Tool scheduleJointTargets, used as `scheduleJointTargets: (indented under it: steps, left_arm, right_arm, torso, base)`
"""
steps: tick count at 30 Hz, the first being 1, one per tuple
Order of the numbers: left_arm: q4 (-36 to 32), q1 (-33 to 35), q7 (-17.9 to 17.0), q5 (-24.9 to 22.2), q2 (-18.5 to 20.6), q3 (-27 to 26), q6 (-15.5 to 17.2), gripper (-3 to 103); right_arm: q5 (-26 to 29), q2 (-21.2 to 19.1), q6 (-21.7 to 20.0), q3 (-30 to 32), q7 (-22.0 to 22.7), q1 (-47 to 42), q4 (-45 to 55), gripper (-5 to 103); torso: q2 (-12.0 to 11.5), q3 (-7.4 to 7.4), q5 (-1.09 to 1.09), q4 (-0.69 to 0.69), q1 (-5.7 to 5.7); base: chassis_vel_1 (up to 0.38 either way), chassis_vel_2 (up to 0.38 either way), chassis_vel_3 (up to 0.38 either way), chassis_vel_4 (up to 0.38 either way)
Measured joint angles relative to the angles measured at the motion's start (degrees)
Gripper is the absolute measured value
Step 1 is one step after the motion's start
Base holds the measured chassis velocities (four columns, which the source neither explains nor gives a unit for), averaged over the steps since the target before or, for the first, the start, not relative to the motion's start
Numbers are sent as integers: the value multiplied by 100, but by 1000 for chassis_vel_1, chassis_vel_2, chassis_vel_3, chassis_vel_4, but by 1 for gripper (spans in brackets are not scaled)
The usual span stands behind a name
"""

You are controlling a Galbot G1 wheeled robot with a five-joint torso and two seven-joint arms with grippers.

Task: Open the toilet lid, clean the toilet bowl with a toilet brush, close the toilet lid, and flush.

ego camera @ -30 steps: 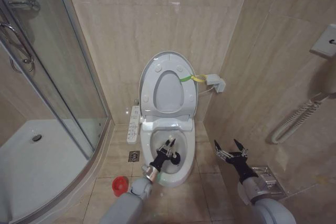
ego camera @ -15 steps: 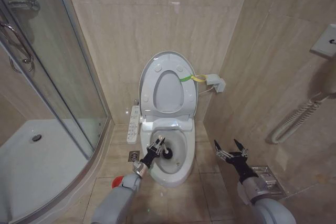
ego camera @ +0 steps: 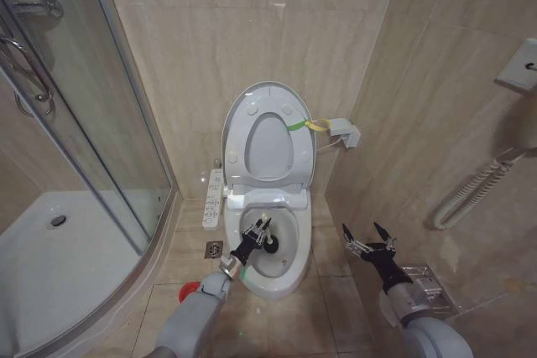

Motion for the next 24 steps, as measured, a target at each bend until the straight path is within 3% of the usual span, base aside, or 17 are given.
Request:
scheduleJointTargets:
  steps: [3, 7, 16, 24]
  left_arm:
    - [214, -34, -144, 435, -23, -127, 51, 19]
    - [139, 3, -171, 456, 9, -146, 122, 19]
    - [-647, 146, -104, 49, 59, -50, 74, 19]
    - [-1696, 543, -362, -357, 200, 326, 489, 19]
  right_arm:
    - [0, 0, 0, 0, 0, 0, 0, 100]
    - [0, 0, 0, 0, -1, 0, 0, 100]
    - [0, 0, 0, 0, 0, 0, 0, 100]
    - [0, 0, 0, 0, -1, 0, 0, 100]
  torso:
    - [0, 0, 0, 0, 0]
    - [0, 0, 0, 1, 0]
    - [0, 0, -1, -1, 0]
    - [0, 0, 0, 0, 0]
  base:
    - [0, 0, 0, 0]
    - [0, 0, 0, 0]
    - [0, 0, 0, 0]
    - [0, 0, 0, 0]
